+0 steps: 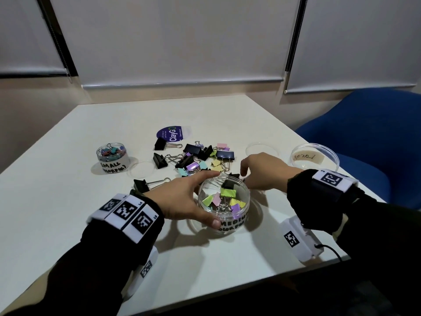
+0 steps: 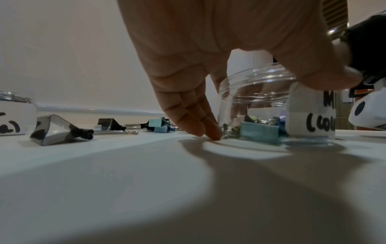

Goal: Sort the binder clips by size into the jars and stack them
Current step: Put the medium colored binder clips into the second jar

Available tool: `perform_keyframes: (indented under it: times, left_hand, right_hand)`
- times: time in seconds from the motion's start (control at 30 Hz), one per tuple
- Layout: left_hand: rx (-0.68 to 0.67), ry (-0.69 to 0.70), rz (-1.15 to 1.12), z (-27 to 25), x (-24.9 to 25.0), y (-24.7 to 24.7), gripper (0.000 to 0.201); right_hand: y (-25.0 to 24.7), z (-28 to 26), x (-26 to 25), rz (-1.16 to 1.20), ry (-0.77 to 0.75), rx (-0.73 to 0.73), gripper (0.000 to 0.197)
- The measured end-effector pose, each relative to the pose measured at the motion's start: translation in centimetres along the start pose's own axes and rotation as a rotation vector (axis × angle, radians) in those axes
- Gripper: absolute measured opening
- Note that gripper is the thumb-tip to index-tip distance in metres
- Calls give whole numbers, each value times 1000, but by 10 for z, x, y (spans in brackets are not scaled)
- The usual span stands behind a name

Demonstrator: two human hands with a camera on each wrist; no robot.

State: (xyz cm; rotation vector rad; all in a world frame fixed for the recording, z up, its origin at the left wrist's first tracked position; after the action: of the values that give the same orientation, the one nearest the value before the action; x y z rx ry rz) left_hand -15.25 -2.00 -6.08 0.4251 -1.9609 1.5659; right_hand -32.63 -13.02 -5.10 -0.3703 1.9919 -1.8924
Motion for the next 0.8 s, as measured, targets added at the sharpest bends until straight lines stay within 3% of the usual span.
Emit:
perform_keyframes:
  times: [0.13, 0.2, 0.3, 0.4, 0.6, 0.8]
  left_hand:
    - [-4, 10, -15, 1, -2, 0, 110]
    - [-12, 13, -21, 2, -3, 0, 111]
    - [-10, 22, -42, 3, -4, 1, 111]
    - [-7, 32, -69, 4, -6, 1, 106]
    - [15, 61, -60, 4, -5, 1, 95]
    - [27, 3, 6, 2, -6, 0, 79]
  right_hand:
    - [-35, -9, -8, 234, 2, 215, 16]
    - [-49, -18, -17, 366, -60, 237, 13]
    - [-50, -33, -34, 438, -168, 73, 13]
    - [-38, -41, -50, 267, -243, -104, 15]
    - [-21, -39, -67, 113, -322, -141, 17]
    - [-11, -38, -77, 233, -362, -162, 30]
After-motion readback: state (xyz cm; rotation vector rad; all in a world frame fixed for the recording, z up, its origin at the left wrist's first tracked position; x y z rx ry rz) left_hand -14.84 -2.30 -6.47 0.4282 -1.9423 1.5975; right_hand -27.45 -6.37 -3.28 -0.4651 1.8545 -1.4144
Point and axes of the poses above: each hand's wrist, its own z-axis towards the middle knuckle, its own y-axis out of the palm, x = y × z, the point moved 3 cm from there along z, towards the middle knuckle, and after that the axes turned 4 degrees about y, right-handed, at the moved point
